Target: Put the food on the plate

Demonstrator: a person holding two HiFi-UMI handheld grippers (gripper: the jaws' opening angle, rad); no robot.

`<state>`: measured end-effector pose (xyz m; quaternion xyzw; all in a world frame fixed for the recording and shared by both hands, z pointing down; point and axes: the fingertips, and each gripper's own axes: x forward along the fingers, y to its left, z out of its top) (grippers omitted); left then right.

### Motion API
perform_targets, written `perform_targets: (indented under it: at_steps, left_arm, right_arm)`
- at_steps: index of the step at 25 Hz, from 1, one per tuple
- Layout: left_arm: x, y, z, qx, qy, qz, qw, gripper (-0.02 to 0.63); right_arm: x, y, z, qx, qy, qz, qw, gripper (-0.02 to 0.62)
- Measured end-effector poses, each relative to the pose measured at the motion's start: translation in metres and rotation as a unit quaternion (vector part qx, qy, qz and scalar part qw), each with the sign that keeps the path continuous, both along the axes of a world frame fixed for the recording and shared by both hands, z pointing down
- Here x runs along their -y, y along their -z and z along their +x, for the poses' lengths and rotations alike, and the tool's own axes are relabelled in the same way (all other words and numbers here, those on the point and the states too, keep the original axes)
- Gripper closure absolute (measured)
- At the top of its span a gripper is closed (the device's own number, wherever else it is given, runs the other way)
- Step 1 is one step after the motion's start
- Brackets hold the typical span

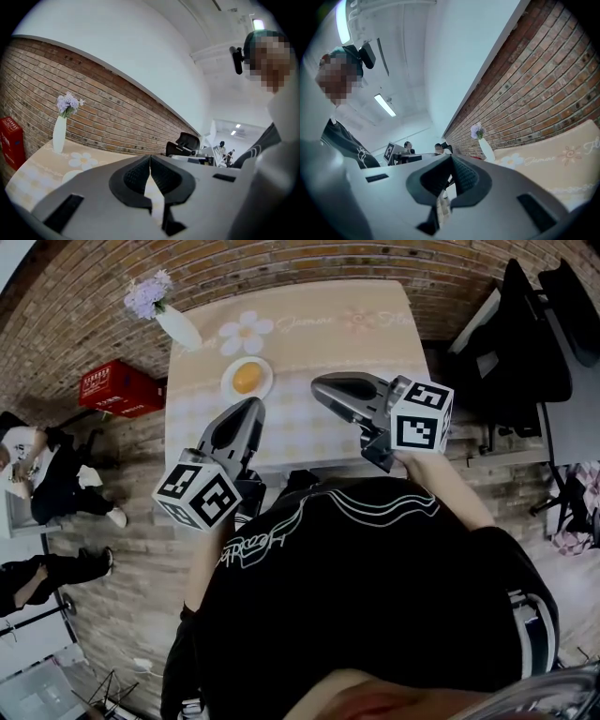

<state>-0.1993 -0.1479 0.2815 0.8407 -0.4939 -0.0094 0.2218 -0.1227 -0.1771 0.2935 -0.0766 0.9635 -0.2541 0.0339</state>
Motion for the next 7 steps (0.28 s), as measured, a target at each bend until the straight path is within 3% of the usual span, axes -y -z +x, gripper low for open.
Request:
perform_targets:
  at_steps: [7]
  left_arm:
    - [-0.007,-0.01,-0.008,-0.004,0.004,-0.004,1.0,0.598]
  right_arm:
    - [-0.007,-0.011,-0.006,-0.007,0.002,-0.004,1.0,0.598]
